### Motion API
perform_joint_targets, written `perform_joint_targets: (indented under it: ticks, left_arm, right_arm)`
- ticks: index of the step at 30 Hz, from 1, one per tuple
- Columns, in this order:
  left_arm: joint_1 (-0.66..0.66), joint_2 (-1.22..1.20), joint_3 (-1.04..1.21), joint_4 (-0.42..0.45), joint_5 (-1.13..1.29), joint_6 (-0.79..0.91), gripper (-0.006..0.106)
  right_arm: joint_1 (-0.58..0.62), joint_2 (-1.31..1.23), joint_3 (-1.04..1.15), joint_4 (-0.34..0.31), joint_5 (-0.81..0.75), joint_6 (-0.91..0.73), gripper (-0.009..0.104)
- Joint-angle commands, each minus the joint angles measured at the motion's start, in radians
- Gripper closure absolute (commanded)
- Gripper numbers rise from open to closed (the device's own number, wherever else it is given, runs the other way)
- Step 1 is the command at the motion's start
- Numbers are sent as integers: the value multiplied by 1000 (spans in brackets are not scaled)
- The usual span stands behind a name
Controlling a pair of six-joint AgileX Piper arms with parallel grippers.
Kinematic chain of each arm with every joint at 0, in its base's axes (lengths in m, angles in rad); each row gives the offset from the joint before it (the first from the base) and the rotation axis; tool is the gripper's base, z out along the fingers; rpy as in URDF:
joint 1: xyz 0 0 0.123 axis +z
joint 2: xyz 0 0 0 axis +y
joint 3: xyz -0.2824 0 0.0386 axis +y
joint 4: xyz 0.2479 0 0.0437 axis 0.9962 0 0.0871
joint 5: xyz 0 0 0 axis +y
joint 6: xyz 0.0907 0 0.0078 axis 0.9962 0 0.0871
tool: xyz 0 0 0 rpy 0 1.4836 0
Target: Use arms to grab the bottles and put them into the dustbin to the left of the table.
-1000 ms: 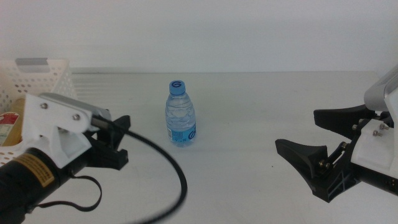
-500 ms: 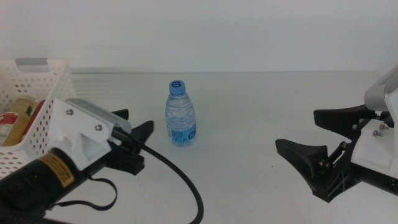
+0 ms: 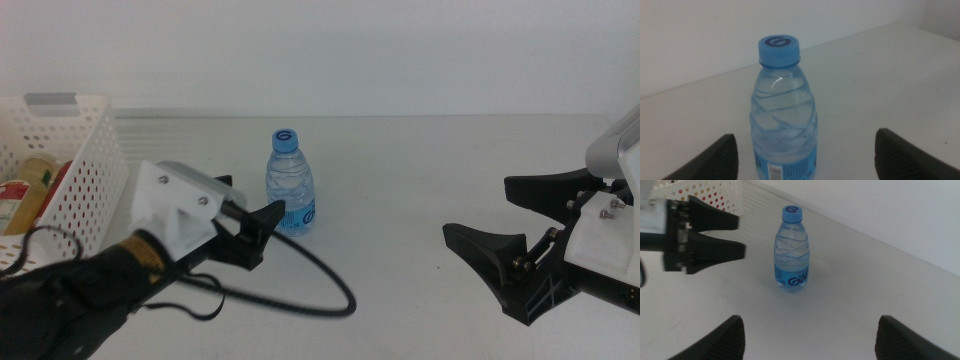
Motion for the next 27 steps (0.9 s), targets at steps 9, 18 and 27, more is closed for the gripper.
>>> perform_joint_targets:
  ticks: [9,18,27]
  left_arm:
    - [-1,146,-176,-9,-88,-25,10]
    - [-1,274,-301,15,-89,-46,10]
    - [-1,384,-406,6,-114,-65,10]
  right_arm:
    - [3,-11,-20,-3,-76,-15,27]
    - [3,-11,-20,-3,-76,-15,27]
    - [3,-11,-20,-3,-76,-15,27]
